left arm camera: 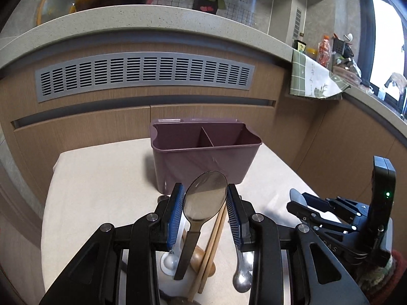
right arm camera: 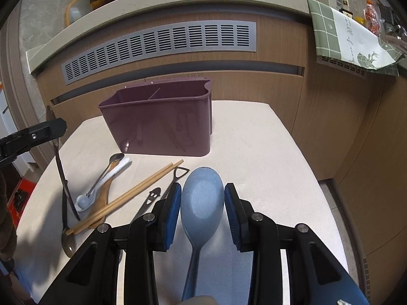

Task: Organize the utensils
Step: 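Lift the blue spoon with the right tool while the left tool lifts the metal spoon over the holder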

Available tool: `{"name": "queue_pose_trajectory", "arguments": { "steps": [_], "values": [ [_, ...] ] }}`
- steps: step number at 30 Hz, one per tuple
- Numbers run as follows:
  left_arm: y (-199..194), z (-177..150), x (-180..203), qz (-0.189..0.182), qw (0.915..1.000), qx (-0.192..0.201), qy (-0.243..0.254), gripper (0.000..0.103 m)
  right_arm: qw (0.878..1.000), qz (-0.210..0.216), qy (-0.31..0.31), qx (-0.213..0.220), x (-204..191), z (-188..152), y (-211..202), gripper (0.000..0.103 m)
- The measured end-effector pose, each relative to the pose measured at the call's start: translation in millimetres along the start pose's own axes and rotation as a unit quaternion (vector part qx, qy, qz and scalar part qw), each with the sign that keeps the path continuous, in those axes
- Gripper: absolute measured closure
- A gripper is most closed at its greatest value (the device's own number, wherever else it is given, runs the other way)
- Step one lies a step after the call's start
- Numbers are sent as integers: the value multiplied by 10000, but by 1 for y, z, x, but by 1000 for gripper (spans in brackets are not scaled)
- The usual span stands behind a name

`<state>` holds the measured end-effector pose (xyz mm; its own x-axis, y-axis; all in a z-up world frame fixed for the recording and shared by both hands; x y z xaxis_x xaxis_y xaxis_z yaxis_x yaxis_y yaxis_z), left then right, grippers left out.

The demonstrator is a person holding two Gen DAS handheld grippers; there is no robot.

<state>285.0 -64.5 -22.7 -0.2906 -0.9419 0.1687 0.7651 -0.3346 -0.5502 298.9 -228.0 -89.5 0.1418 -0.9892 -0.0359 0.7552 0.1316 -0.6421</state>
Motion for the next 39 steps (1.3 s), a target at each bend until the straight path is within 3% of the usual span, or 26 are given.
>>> {"name": "queue_pose_trajectory", "arguments": {
  "steps": [6, 10, 16, 18, 21, 26, 31, 39],
  "values": [
    [-9, 2, -5, 3, 9998, 131, -138, 69, 9999, -29, -65, 76, -4, 7, -3, 71],
    [-26, 42, -5, -135, 9985, 486, -210, 69, 9991, -23, -17, 428, -3, 29, -13, 71],
    [-50, 155, -8, -422, 9895, 1341, -339, 69, 9774, 73, -395, 2076, -20, 176, -80, 73],
    [-44, 183, -15, -561, 9844, 1583, -523, 69, 9743, 91, -360, 2221, -23, 211, -81, 75],
    [-26, 199, -32, -749, 9782, 1760, -808, 69, 9723, 34, -386, 2304, -28, 242, -67, 78],
    [30, 190, -57, -947, 9753, 1600, -1191, 69, 9786, 71, -490, 1999, -32, 237, -24, 79],
    [82, 159, -66, -878, 9798, 1216, -1322, 69, 9861, -79, -734, 1487, -31, 206, 21, 79],
    [110, 119, -65, -683, 9871, 774, -1225, 69, 9963, 73, -478, 717, -20, 163, 79, 79]
  ]
}}
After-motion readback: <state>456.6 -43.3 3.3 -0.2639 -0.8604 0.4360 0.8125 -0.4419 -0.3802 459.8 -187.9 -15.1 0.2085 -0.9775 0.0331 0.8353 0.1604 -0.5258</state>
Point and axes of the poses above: each gripper's, at about its wrist camera, not at the fingertips, and y roughly the way its jaws point, x to its right, z to its top, the point moved 9 cm from there along y, roughly the way its jaws point, and after that the axes turned 1 degree about z, right-handed, at the moved point
